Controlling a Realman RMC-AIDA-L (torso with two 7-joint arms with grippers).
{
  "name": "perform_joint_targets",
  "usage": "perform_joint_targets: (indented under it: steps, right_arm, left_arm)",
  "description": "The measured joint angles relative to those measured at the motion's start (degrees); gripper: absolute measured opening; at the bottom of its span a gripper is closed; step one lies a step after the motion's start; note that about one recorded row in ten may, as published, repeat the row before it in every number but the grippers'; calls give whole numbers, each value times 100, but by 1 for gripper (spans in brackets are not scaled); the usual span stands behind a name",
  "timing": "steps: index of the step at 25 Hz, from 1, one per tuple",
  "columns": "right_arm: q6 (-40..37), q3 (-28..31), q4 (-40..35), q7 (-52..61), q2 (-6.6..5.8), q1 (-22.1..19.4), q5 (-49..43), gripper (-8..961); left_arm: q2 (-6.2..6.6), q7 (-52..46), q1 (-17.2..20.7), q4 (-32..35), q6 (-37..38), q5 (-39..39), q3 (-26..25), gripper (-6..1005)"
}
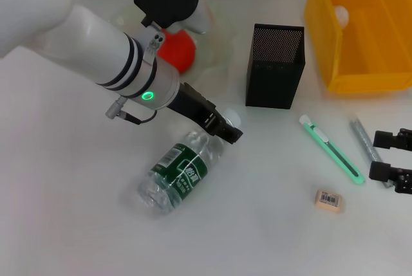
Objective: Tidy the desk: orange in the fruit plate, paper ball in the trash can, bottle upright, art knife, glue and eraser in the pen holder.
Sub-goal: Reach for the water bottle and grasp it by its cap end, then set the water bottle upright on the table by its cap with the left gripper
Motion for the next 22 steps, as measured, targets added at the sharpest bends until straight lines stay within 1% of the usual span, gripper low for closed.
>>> perform_joint_targets:
  steps: [9,16,19,22]
  right_arm:
    - [-96,26,-6,56,10,-13,36,756]
    - [-100,29,-44,64,5,-75,148,755]
    - [-100,29,-45,65,4,-79,151,755]
    - [-100,29,-47,67,5,-79,156,755]
  left_arm:
    - [0,-101,27,-52,-330,-23,263,811]
    - [0,-88,71,-50,-450,-23,435,597]
    - [0,-87,92,7,-417,-21,449,436]
    - [0,-86,152,115,-349,-20,450,434]
